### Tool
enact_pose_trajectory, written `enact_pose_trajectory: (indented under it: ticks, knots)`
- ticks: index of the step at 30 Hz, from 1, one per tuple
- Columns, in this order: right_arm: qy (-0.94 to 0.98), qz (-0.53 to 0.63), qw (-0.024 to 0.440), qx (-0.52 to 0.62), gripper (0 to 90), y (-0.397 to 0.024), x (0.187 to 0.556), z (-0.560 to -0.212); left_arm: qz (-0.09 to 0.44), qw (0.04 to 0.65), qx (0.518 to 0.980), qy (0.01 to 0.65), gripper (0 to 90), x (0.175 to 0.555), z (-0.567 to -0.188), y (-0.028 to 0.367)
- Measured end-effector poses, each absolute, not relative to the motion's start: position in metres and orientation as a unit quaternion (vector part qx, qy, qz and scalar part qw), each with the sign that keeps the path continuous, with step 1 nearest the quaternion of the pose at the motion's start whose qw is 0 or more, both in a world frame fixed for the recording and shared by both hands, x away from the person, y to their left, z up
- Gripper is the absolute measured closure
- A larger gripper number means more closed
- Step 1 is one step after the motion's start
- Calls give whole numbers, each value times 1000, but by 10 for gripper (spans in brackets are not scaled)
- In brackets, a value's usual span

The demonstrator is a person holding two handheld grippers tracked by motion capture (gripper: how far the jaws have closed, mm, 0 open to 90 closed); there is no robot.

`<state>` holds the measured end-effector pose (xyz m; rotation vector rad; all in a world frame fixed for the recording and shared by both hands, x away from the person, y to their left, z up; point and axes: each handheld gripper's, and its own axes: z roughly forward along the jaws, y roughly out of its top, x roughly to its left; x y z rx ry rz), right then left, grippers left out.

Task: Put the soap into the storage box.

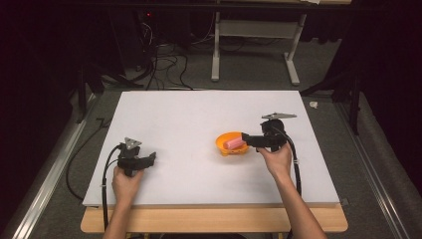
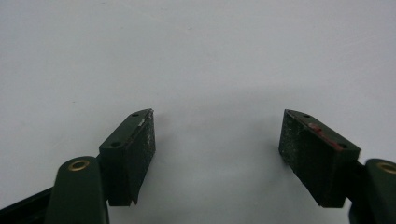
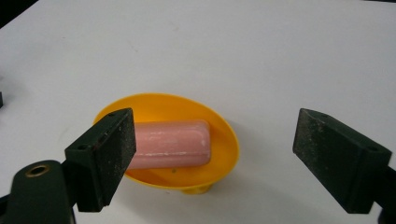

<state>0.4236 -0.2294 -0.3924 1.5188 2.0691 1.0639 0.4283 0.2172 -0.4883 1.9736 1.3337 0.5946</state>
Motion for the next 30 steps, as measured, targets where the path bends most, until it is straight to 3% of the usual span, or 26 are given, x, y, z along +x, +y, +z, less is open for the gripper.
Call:
enact_pose_trajectory:
  ticks: [30]
  knots:
    - [701,394,223,551,153,-270,404,-385,228,337,756,512,274,428,-488,217]
